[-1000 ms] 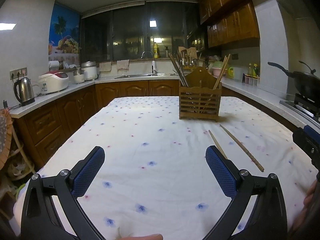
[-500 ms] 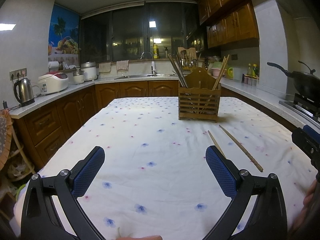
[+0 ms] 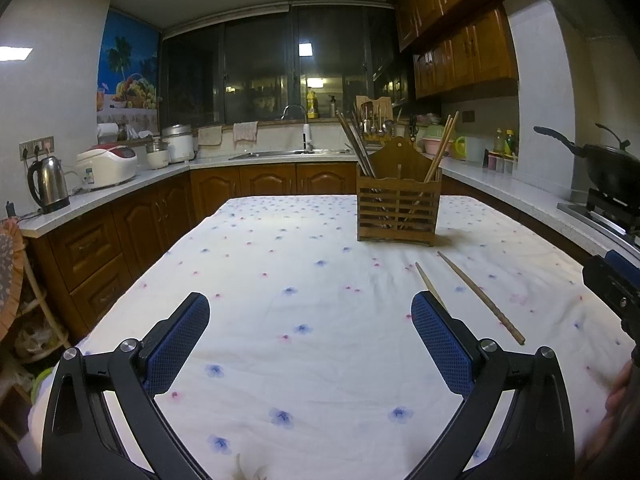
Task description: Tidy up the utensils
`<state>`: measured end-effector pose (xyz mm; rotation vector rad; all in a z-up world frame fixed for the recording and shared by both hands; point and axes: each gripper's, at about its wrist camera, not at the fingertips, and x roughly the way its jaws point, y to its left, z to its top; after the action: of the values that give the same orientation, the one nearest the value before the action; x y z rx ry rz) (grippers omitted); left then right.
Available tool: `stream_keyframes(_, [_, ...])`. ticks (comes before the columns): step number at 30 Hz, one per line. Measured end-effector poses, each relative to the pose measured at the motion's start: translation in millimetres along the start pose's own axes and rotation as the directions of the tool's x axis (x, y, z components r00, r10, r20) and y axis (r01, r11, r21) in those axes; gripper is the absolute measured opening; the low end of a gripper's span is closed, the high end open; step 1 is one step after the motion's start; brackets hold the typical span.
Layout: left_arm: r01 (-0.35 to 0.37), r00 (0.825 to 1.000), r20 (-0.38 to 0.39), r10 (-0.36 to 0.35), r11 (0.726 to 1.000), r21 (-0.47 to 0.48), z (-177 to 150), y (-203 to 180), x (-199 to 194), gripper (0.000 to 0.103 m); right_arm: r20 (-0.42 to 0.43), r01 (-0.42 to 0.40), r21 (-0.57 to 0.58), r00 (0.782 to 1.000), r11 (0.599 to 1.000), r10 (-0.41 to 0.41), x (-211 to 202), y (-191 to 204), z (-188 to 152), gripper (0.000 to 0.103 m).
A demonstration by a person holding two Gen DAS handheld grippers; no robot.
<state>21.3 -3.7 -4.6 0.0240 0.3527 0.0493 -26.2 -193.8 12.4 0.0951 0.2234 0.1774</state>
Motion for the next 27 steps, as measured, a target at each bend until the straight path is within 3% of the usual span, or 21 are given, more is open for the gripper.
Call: stream_keyframes(27, [0.005, 1.0, -0.008, -0.005, 1.0, -0.004, -1, 1, 4, 0.103, 0.009, -0.011, 0.002, 1.0, 1.0, 0.011, 1, 13, 4, 0.103])
